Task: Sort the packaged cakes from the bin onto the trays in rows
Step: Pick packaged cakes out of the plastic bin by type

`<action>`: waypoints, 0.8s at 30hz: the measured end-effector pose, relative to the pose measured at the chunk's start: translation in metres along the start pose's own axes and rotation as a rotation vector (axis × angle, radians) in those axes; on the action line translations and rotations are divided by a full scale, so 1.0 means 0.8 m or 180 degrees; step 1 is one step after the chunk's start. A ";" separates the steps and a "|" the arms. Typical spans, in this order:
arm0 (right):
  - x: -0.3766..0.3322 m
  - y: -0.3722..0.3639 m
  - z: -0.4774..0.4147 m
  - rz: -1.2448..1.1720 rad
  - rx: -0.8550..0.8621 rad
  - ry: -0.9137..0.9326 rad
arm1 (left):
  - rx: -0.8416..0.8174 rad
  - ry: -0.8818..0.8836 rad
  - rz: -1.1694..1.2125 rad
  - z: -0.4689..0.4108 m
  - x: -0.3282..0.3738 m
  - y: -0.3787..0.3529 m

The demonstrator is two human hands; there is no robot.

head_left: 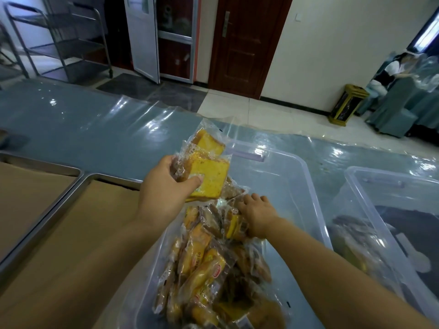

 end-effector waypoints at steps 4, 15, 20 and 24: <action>-0.003 0.001 0.008 0.0238 -0.0103 0.0164 | -0.0016 -0.0003 -0.0010 0.000 -0.001 0.000; -0.027 0.064 0.078 -0.0123 0.0214 -0.0724 | -0.0157 -0.0086 0.0734 0.009 0.010 0.027; -0.056 0.154 0.138 -0.1102 0.0779 -0.1623 | 0.0014 -0.0124 0.1290 0.023 0.009 0.123; -0.116 0.226 0.170 -0.2039 0.1501 -0.2236 | 0.0066 -0.0071 0.1515 0.037 -0.017 0.231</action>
Point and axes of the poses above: each hand's wrist, its own z-axis away from the middle knuckle, its own y-axis out of the back of the hand, x = y × z, the point moved 7 cm from there along -z, towards the middle knuckle, and after that the axes turned 5 degrees about z, right-handed, at the moved point
